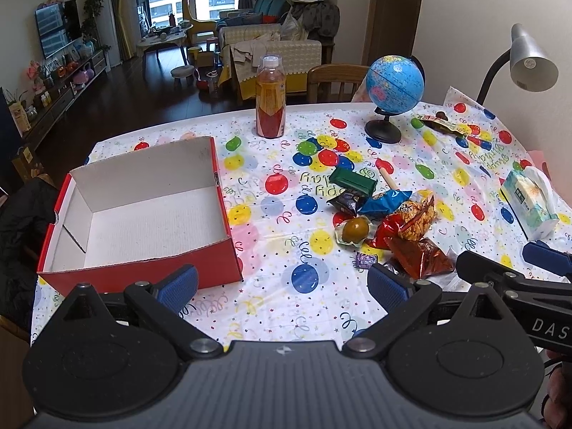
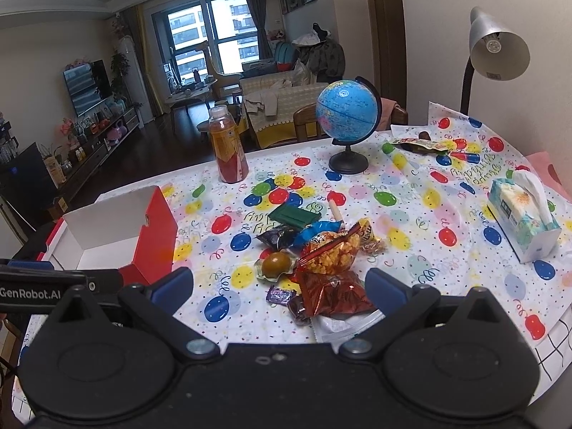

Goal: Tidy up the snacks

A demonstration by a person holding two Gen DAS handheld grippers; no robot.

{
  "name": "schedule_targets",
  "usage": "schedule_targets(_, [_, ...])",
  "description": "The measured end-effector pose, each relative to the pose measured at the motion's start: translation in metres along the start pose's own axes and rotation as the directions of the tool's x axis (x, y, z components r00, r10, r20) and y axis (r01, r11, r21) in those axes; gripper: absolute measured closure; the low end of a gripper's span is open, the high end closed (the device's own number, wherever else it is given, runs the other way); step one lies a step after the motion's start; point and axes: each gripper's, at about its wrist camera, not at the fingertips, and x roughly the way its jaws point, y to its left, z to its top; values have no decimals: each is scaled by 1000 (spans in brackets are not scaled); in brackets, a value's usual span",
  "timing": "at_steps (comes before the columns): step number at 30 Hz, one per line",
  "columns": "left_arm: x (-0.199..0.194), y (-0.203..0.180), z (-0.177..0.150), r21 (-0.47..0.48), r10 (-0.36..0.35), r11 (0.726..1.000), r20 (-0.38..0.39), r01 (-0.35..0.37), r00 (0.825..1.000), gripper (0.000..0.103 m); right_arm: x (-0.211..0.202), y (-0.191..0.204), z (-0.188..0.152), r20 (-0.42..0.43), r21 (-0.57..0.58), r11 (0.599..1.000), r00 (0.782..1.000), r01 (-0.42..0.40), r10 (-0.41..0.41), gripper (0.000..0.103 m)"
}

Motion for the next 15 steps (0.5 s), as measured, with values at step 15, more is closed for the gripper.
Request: schedule_targets(15, [19, -13, 5, 18, -12, 1000, -24, 12, 1000, 1, 9, -6, 7, -1, -31, 999, 1000, 20, -20, 1])
